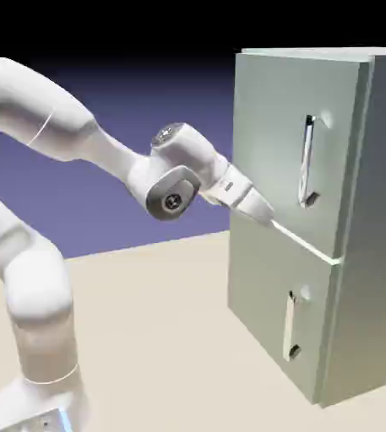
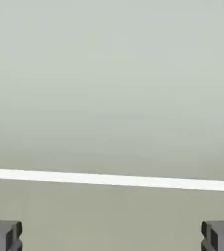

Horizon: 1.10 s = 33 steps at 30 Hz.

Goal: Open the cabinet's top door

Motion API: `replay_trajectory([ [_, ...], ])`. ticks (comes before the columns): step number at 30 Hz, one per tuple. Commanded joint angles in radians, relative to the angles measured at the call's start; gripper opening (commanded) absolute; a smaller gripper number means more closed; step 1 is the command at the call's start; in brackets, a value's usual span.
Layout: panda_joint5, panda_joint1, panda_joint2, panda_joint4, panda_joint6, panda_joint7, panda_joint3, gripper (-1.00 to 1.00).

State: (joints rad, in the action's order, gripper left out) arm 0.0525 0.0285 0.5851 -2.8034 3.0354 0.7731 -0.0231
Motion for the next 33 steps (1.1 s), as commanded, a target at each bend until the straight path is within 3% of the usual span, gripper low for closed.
replay_trajectory([
  [1, 0.044, 0.014, 0.012, 0.005, -0.001, 0.027, -0.019, 1.00],
  [33, 1.435, 0.452, 0.412, 0.179, -0.045, 0.877, -0.631, 1.00],
])
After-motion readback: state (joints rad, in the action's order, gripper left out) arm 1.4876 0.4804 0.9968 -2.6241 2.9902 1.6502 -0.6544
